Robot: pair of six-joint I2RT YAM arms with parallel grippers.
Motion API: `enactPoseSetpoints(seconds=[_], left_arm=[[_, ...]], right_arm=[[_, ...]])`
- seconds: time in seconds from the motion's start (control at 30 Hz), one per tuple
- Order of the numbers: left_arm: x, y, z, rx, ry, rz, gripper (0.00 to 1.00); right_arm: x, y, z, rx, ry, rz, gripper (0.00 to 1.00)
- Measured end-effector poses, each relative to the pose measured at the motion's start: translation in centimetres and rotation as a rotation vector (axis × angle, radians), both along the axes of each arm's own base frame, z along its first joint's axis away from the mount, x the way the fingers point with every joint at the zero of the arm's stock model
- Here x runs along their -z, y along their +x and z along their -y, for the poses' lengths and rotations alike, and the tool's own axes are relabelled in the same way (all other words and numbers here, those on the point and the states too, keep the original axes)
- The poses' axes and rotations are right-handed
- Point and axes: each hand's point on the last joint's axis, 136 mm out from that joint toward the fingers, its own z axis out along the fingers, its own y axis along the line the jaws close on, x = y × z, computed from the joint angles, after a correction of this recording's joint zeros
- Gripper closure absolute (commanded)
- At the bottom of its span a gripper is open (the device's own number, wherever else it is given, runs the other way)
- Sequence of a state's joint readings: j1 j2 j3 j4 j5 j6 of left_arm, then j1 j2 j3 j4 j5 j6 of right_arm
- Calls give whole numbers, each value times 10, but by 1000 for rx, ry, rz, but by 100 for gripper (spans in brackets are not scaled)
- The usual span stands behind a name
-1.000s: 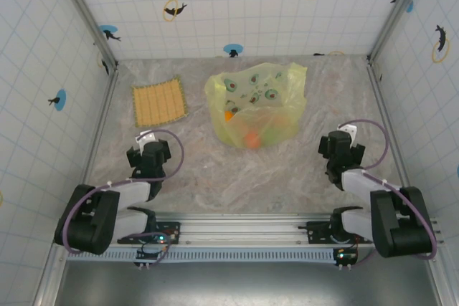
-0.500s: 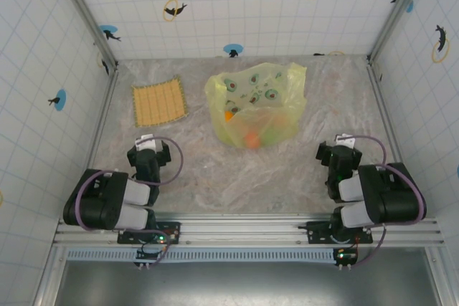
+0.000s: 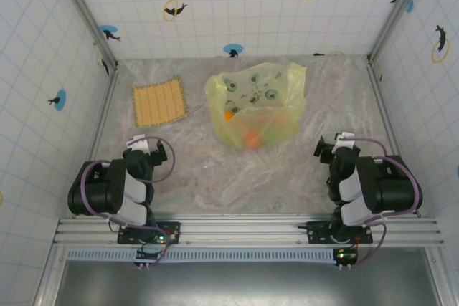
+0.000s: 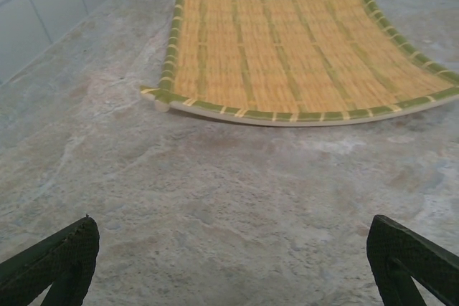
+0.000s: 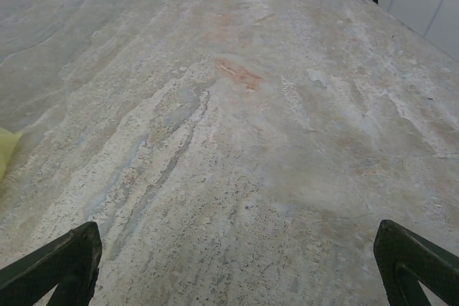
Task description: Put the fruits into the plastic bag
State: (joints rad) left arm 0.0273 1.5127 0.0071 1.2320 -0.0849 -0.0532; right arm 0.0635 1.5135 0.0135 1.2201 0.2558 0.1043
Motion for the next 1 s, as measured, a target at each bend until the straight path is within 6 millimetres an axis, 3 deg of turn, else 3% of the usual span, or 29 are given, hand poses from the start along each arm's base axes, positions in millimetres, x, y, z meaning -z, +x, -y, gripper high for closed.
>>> enactPoseSetpoints(seconds=[1.0], left_arm=[[-3, 1, 4, 23, -9, 12, 2]], right_arm=[[-4, 2, -1, -7, 3, 17, 0]])
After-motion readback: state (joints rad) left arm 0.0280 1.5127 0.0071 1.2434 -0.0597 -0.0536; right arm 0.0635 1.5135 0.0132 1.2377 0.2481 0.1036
